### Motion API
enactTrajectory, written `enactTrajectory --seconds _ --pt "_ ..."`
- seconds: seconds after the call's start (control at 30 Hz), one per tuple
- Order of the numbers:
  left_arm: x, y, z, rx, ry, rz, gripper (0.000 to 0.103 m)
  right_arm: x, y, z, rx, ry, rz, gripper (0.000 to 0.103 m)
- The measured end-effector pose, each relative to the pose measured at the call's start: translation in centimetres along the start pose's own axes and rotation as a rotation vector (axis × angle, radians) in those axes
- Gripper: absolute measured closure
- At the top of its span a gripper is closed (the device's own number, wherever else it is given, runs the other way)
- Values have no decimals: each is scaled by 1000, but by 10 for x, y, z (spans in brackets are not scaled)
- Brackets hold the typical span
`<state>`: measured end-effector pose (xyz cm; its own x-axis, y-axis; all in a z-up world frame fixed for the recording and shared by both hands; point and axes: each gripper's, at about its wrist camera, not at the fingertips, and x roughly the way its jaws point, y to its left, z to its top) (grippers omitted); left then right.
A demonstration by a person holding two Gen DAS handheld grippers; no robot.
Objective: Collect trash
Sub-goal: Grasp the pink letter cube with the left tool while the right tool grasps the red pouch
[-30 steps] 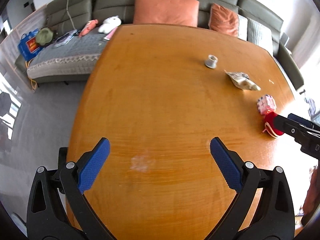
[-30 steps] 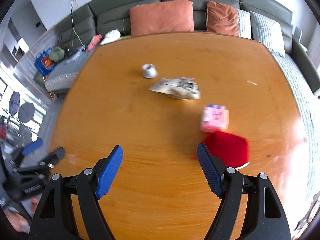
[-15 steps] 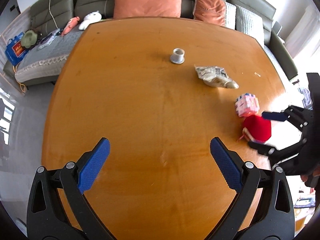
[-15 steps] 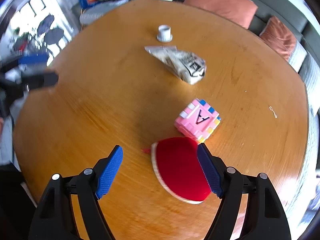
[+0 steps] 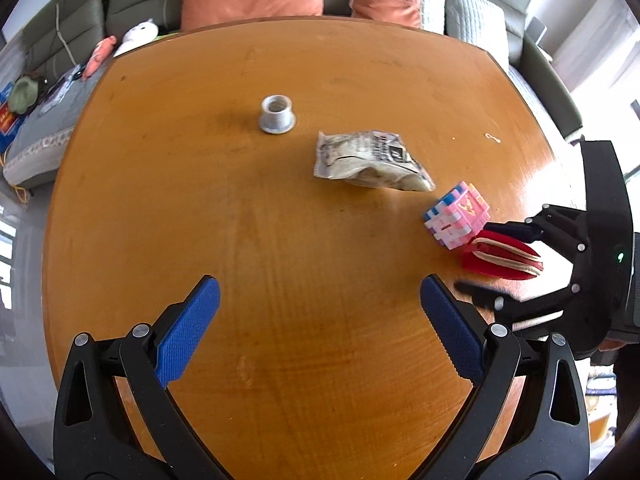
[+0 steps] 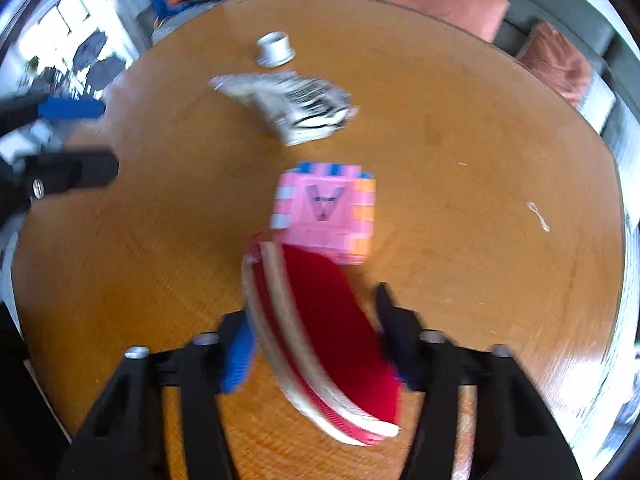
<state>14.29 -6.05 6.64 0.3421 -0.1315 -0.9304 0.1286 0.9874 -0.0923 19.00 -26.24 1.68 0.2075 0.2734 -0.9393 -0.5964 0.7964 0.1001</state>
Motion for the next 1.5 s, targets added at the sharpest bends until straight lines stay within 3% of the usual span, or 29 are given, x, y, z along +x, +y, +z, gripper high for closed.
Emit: enactTrajectory --seconds 0.2,0.47,0.67,0.77,0.87,1.17,1.5 --pt "8 -20 9 51 6 -28 6 -27 -26 -26 178 -100 5 55" --pt "34 -66 15 185 -5 -109 6 -66 -42 -82 456 -229 -113 55" --pt "52 -89 25 209 -51 -145 6 -61 -48 -89 532 -206 -130 55" --pt "60 -100 27 263 -63 -128 12 -61 -50 -90 534 -202 -135 56" --pt "68 -106 28 310 -54 -129 48 -62 -50 -89 541 -204 -133 56" --pt "46 -101 16 336 -80 -150 49 -69 -36 -82 521 -210 -132 56" --pt "0 -48 -16 287 -133 -157 49 -82 18 -64 435 -230 -119 56"
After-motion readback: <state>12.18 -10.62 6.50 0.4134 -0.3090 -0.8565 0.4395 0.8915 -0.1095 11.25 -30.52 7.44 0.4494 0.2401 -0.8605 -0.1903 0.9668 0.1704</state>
